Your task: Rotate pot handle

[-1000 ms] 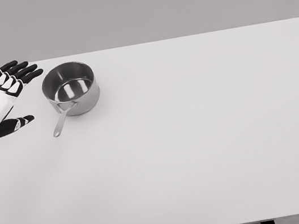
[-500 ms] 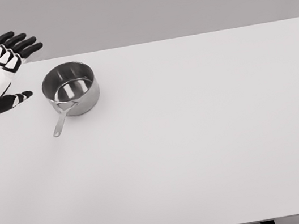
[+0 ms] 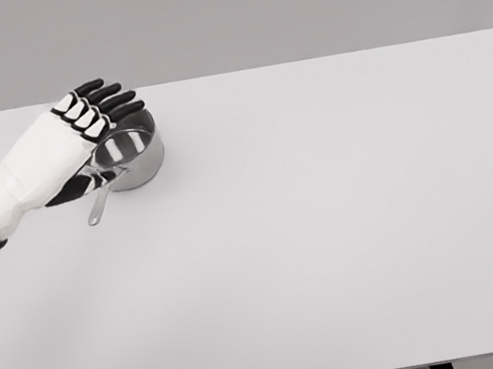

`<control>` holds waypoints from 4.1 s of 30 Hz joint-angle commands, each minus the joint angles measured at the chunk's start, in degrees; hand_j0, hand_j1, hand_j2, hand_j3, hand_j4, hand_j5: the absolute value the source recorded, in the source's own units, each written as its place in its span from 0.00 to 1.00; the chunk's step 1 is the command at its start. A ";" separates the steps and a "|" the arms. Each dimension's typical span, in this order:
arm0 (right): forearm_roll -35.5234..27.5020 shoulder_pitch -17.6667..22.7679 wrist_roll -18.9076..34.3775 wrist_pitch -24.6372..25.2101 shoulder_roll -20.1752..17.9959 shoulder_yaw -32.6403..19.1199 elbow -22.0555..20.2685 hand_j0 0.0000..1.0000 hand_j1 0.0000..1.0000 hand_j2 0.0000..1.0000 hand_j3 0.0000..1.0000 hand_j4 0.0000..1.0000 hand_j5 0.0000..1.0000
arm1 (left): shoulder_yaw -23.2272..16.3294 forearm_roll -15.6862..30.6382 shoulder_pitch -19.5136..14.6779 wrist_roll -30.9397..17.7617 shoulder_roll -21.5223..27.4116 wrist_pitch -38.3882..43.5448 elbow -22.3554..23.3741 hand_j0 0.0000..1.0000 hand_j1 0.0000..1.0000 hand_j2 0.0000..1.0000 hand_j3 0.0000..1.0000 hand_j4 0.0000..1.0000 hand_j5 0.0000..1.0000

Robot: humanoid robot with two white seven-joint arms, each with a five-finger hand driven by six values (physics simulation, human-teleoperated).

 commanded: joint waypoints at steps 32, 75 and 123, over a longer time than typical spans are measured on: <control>-0.04 0.00 0.00 -0.01 0.00 0.00 0.00 1.00 1.00 1.00 1.00 1.00 1.00 | -6.88 -20.16 -3.95 2.48 -12.37 0.01 11.12 1.00 1.00 1.00 1.00 1.00 1.00; -0.04 0.00 0.00 -0.01 0.00 0.00 0.00 1.00 1.00 1.00 1.00 1.00 1.00 | -2.22 -19.90 -2.64 3.36 -10.44 0.01 14.81 1.00 1.00 1.00 1.00 1.00 1.00; -0.04 0.00 0.00 -0.01 0.00 0.00 0.00 1.00 1.00 1.00 1.00 1.00 1.00 | 10.08 -19.29 3.51 3.36 -5.25 0.01 14.20 1.00 1.00 1.00 1.00 1.00 1.00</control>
